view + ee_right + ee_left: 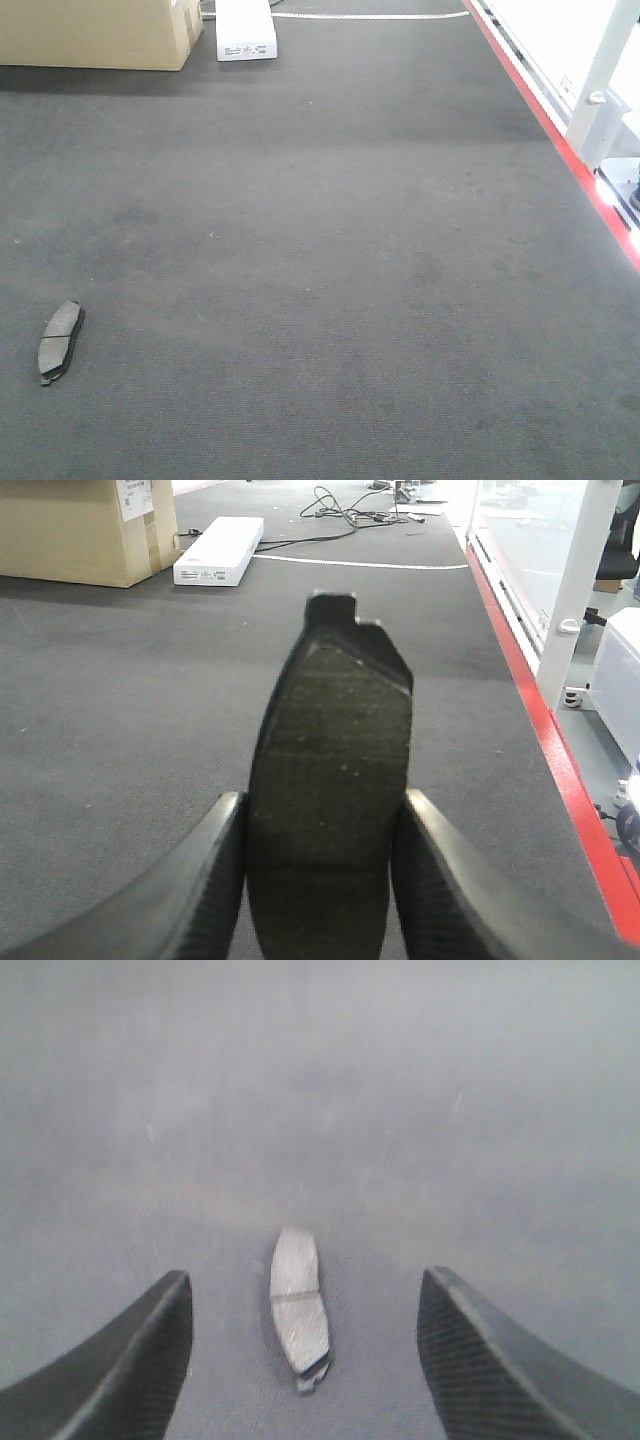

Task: Move and align brake pads A on conveyor
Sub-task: 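Raise the open left gripper away from the placed pad, then lower the right-held brake pad onto the belt and open the right gripper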

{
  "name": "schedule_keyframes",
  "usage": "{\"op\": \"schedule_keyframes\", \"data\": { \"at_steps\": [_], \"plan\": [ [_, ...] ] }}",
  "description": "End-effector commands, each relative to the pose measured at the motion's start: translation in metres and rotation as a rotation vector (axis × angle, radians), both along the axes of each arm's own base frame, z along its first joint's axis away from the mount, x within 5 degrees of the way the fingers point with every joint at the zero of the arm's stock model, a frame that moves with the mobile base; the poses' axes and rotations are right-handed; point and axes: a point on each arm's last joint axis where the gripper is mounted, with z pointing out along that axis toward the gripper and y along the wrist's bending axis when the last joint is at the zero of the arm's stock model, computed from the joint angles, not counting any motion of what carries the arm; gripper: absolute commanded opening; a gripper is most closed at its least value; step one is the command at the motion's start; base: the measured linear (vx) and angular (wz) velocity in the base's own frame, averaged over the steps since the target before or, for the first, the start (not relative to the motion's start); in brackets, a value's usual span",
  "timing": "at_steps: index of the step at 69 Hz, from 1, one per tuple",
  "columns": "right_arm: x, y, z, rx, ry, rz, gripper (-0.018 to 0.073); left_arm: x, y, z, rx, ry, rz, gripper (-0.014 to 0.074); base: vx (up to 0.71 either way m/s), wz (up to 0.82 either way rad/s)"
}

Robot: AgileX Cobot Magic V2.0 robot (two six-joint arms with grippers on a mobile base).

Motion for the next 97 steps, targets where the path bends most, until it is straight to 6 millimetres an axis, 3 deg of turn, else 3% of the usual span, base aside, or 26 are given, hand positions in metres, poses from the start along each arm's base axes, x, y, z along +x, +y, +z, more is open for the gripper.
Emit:
{"op": "schedule_keyframes", "data": {
  "at_steps": [1,11,21,97],
  "plan": [
    [0.000,0.000,0.020,0.005,-0.127,-0.002,-0.0002,-0.017,-0.001,0.014,-0.041,-0.175,-0.007,0.0471,0.00,0.00],
    [0.000,0.000,0.020,0.005,-0.127,-0.002,-0.0002,-0.038,0.000,0.006,-0.052,-0.228,-0.007,0.0471,0.00,0.00],
    [0.000,0.000,0.020,0.005,-0.128,-0.002,-0.0002,-0.050,0.001,0.009,-0.055,-0.312,-0.009,0.0471,0.00,0.00],
    [0.002,0.000,0.023,0.006,-0.133,-0.002,-0.0002,-0.051,0.001,0.009,-0.055,-0.305,-0.009,0.0471,0.00,0.00]
  ]
}}
